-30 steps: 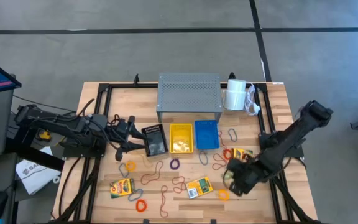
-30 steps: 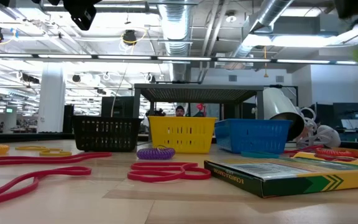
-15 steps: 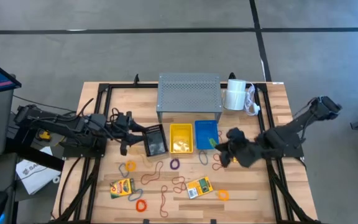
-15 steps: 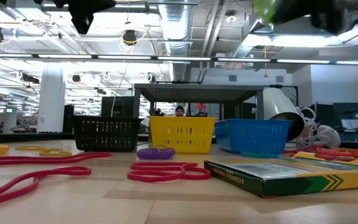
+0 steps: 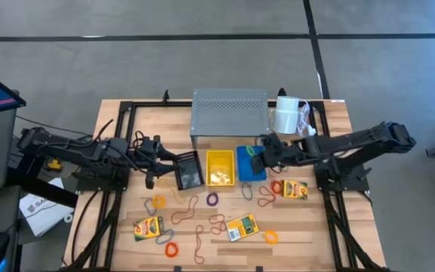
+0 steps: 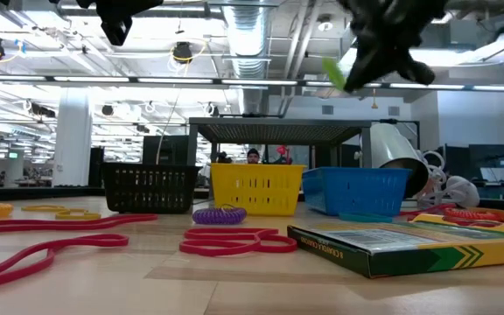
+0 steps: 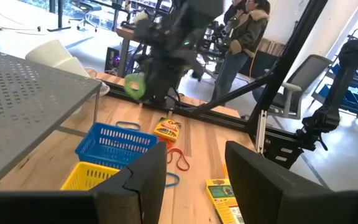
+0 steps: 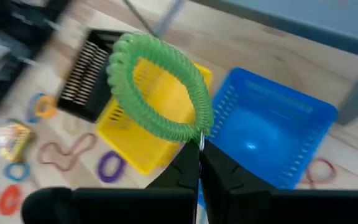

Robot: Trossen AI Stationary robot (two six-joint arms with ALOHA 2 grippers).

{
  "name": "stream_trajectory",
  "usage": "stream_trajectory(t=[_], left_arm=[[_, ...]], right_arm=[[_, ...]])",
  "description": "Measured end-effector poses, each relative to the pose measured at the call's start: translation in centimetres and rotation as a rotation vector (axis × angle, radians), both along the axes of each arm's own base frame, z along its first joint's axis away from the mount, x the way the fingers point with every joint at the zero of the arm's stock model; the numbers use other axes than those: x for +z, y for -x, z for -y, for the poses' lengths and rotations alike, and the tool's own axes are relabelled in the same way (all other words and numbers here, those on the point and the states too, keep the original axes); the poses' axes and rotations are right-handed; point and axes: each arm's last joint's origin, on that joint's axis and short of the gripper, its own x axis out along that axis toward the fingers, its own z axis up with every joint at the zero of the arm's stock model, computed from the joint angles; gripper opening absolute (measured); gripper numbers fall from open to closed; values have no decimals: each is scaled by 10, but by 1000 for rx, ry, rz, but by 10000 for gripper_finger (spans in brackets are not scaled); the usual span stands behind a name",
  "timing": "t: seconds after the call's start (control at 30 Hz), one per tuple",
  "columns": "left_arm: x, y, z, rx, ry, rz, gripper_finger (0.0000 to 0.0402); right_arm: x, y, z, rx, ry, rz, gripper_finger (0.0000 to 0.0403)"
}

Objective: Pick & Place Office Desk Supplies
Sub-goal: Put the green spring keychain into the blue basket

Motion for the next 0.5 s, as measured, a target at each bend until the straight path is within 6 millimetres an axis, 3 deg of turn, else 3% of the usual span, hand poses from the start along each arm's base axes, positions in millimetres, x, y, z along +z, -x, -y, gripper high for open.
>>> stream_trajectory(t=[0.23,0.5], left_arm=[[0,0,0,-1,-7,1,159],[0,0,0,-1,-7,1,159]], right_arm=[[-32,-18,22,-21,-88,-154,0],[-72,-34,23,25,-157,-321,0]])
